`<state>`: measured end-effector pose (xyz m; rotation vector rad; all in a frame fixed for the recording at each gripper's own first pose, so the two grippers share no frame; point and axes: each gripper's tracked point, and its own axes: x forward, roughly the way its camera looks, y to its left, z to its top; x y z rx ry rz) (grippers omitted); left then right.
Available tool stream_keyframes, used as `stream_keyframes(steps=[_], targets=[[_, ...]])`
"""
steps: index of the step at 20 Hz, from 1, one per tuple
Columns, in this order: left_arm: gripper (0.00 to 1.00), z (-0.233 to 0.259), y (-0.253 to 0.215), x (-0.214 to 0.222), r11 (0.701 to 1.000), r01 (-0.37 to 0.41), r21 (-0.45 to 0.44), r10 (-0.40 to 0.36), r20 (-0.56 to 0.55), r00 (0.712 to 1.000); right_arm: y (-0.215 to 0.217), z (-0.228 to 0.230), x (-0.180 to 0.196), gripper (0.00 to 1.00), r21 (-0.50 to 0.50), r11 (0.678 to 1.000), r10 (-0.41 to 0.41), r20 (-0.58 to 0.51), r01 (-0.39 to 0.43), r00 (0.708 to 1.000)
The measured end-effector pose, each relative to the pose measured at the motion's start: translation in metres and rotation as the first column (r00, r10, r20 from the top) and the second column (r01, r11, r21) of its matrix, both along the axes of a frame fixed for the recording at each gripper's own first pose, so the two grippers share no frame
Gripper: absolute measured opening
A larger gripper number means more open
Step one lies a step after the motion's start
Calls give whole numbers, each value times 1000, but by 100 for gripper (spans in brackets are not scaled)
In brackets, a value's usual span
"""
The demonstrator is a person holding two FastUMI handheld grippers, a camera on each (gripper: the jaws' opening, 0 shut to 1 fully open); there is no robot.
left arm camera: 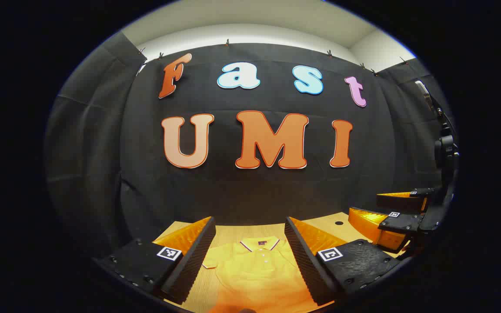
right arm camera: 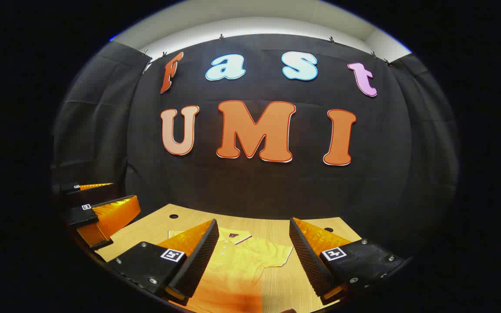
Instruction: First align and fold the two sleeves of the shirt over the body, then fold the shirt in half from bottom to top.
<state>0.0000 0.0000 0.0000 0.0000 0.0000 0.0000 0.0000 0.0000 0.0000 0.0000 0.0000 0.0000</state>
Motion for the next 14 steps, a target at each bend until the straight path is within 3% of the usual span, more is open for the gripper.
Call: stream_keyframes(steps=[14], targets=[[98,-4,28,-5,1000,16,-8,-16,3,1000,21,-7,-1,99,-3,999,-32,-29,32,999]])
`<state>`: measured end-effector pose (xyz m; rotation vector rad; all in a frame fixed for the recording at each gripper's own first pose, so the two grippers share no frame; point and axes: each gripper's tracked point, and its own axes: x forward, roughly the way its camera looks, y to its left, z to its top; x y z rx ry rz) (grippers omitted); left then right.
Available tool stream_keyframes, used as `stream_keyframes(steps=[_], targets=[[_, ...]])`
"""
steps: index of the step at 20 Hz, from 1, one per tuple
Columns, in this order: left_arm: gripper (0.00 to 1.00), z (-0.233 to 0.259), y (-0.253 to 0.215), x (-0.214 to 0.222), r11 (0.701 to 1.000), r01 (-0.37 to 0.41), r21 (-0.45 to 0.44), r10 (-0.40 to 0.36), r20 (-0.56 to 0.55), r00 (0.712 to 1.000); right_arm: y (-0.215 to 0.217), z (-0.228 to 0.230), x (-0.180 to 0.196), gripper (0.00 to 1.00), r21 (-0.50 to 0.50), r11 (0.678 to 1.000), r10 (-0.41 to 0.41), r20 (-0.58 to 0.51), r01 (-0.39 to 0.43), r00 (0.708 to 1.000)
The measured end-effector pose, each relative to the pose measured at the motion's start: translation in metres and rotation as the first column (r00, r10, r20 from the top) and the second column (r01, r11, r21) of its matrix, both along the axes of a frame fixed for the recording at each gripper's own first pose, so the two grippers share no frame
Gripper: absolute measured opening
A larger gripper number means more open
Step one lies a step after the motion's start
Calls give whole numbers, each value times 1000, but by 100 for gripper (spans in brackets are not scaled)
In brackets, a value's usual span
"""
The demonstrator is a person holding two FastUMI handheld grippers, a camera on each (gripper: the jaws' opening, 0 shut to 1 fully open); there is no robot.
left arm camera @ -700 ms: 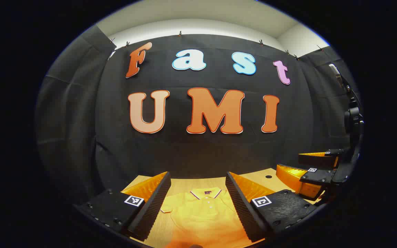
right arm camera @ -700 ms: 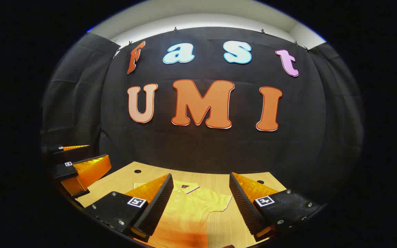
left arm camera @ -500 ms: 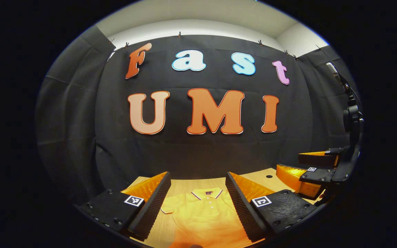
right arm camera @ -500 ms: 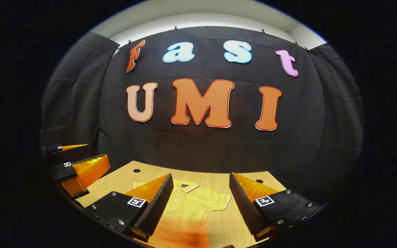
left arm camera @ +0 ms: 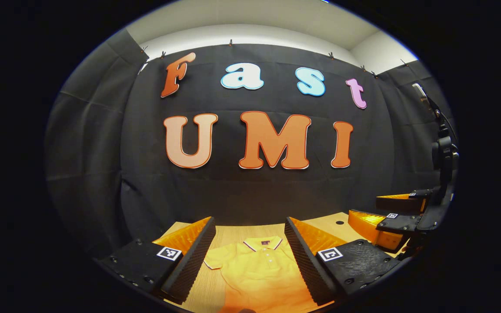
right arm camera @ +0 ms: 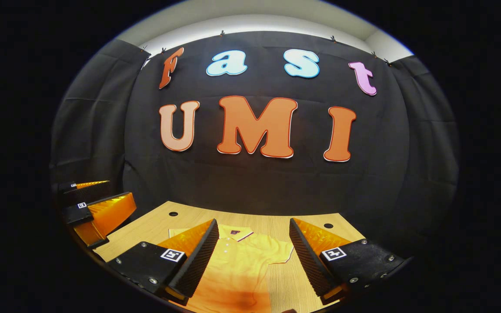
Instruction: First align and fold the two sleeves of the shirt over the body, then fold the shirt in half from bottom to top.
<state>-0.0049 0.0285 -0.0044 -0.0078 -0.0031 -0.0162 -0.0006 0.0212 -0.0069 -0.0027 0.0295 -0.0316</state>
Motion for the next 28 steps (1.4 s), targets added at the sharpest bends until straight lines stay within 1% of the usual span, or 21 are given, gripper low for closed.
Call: stream_keyframes(steps=[6,11,13,15,19,23,25,28], targets=[[98,-2,15,-10,1000,7,19,-8,15,1000,-7,-13,2,99,2,998,-62,-32,62,998],[98,-12,28,-9,1000,-11,25,11,5,1000,-30,-27,16,99,-11,994,-108,-72,108,991],[98,-11,30,-2,999,-28,41,28,13,1000,-45,-32,29,99,-1,992,-122,-85,123,989],[98,-9,33,8,997,-55,54,54,17,998,-60,-46,49,98,2,991,-129,-121,130,984],[98,-5,33,28,990,-117,77,115,23,993,-85,-79,92,99,5,994,-105,-215,108,971],[97,-8,34,45,978,-181,99,182,1,983,-99,-117,137,99,11,997,-64,-331,71,941],[97,-15,34,50,972,-209,102,212,-21,977,-103,-138,155,99,20,999,-39,-394,51,918],[97,-24,39,50,962,-253,103,260,-59,964,-109,-169,175,95,33,999,-15,-482,36,876]])
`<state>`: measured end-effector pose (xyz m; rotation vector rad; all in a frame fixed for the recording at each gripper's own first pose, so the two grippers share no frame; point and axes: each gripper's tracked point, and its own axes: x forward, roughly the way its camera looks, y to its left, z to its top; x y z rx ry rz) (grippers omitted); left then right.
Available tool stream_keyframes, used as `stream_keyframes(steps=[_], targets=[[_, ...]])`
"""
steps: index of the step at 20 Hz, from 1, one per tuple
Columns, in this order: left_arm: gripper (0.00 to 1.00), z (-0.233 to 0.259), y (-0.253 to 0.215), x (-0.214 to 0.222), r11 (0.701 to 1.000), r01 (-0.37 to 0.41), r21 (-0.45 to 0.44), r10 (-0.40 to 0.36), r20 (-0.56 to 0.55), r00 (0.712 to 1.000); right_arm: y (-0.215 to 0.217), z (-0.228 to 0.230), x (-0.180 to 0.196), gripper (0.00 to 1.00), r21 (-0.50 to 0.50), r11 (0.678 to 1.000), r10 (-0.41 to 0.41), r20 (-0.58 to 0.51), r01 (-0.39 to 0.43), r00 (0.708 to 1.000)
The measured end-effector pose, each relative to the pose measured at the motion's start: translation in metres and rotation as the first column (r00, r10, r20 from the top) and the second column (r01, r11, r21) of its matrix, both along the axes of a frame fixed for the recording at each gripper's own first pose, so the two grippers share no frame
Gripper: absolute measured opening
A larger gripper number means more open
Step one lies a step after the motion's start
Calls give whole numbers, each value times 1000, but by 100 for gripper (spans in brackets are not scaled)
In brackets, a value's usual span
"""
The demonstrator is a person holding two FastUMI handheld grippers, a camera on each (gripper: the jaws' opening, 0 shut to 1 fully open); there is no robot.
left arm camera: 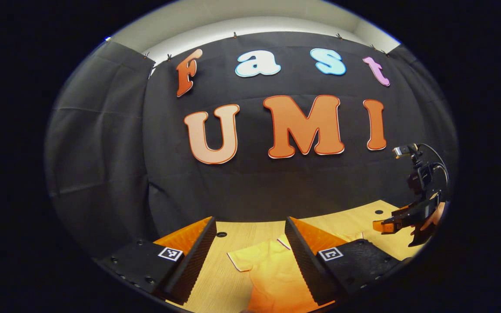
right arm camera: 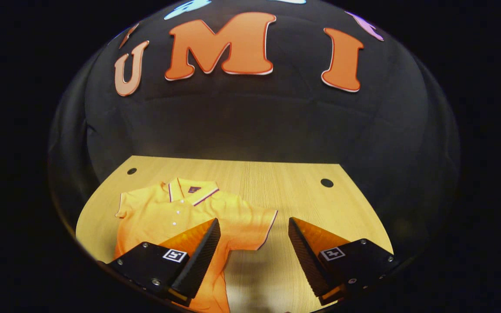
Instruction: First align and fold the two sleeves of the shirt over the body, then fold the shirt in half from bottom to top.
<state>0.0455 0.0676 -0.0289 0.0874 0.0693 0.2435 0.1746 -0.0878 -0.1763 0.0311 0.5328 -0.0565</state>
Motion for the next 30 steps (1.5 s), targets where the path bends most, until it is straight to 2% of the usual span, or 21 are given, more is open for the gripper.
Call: stream_keyframes(steps=[6,8,9,10,15,18,22,25,26,27,28,29,30], targets=[[97,-28,17,-18,992,-129,-15,127,-83,988,-5,-63,33,88,29,998,52,-203,-47,978],[97,-38,19,-27,986,-165,-6,163,-115,980,-9,-80,40,84,39,998,52,-260,-43,964],[97,-42,20,-31,983,-183,-5,181,-127,975,-10,-89,44,77,45,998,52,-291,-40,955],[97,-47,22,-37,979,-204,-5,201,-138,970,-13,-98,48,82,47,998,49,-319,-36,947],[97,-56,32,-61,955,-295,17,293,-181,939,-21,-133,73,74,57,998,47,-426,-25,904],[98,-58,32,-66,947,-321,31,320,-194,927,-23,-151,74,71,101,995,53,-498,-3,866],[98,-60,22,-60,947,-319,38,320,-207,924,-28,-173,72,71,104,995,53,-571,8,820],[99,-63,13,-55,953,-302,40,303,-221,927,-29,-176,78,70,101,994,36,-585,30,811],[99,-64,9,-54,955,-293,42,295,-226,928,-30,-178,79,55,90,995,22,-591,40,806],[99,-66,6,-50,957,-287,43,289,-230,929,-29,-179,80,52,85,995,10,-594,50,804],[99,-67,3,-51,958,-282,43,284,-231,931,-27,-177,82,44,83,996,15,-585,42,811],[99,-66,1,-50,960,-277,42,279,-231,932,-26,-175,86,41,90,996,27,-571,30,821],[99,-66,0,-48,961,-275,41,277,-230,933,-24,-175,85,19,95,995,22,-571,39,821]])
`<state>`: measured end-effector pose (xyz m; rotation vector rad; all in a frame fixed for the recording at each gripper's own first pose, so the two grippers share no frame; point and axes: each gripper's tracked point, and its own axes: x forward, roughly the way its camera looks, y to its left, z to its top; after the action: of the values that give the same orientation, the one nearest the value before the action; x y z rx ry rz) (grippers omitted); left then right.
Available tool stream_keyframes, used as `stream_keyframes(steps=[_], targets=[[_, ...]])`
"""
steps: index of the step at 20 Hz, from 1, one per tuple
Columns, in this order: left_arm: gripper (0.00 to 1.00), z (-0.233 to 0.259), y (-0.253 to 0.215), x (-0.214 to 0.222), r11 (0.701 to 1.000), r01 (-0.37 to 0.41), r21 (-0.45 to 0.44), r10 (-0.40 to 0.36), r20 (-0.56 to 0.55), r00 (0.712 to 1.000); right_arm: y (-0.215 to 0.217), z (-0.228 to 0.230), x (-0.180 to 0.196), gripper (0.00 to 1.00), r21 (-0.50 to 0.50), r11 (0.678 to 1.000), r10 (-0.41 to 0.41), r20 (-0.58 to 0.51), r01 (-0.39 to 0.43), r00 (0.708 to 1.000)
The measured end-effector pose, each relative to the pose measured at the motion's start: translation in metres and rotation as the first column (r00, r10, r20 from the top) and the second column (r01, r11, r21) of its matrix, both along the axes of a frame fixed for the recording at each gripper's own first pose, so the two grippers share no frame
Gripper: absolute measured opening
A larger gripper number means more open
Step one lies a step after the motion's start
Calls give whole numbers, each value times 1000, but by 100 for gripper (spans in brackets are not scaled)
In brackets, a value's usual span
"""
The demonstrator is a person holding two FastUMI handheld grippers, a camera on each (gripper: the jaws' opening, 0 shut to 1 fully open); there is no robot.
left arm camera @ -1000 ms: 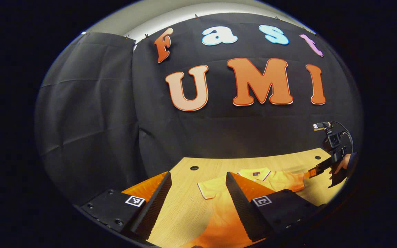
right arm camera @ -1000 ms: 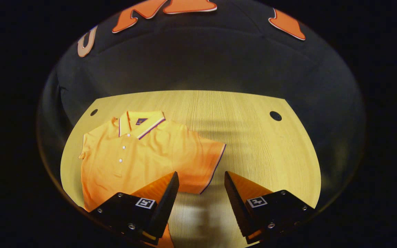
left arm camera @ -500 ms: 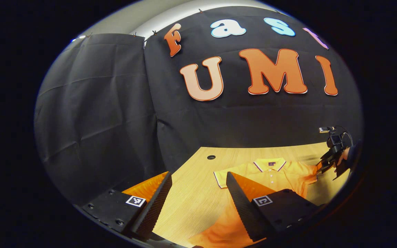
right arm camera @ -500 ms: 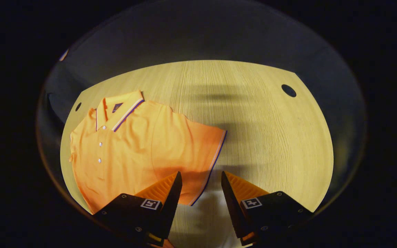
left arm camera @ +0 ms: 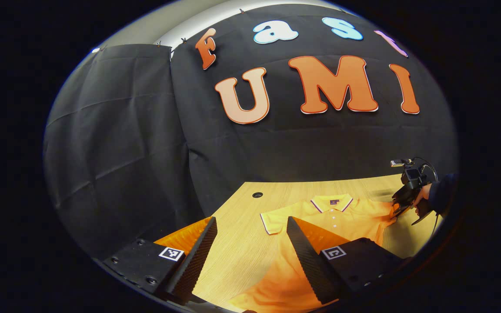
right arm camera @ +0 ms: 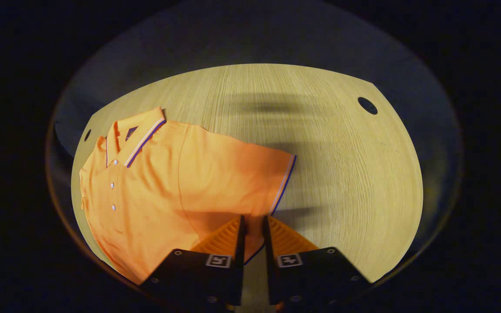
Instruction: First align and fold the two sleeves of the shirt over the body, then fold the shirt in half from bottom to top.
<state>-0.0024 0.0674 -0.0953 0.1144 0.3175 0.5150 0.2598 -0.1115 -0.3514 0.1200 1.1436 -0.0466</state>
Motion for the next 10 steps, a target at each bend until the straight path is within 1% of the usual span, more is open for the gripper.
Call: stream_keyframes(steps=[1,2,3,4,7,10], targets=[[99,1,-1,0,1000,3,1,-3,1,1000,2,0,3,10,15,1000,5,5,-5,1000],[100,1,-3,0,1000,5,1,-5,-1,1000,11,2,3,9,71,997,8,8,-8,1000],[99,3,-4,-1,1000,5,4,-5,-2,1000,21,10,2,13,134,991,6,8,-7,1000],[99,1,-2,-3,1000,3,3,-3,-3,1000,26,14,7,9,169,986,6,31,-11,999],[100,-2,1,-5,1000,-10,-13,10,-11,1000,44,40,16,8,245,969,14,101,-38,995],[99,-4,4,-7,999,-25,-29,25,-12,1000,61,54,16,8,292,953,46,129,-82,991]])
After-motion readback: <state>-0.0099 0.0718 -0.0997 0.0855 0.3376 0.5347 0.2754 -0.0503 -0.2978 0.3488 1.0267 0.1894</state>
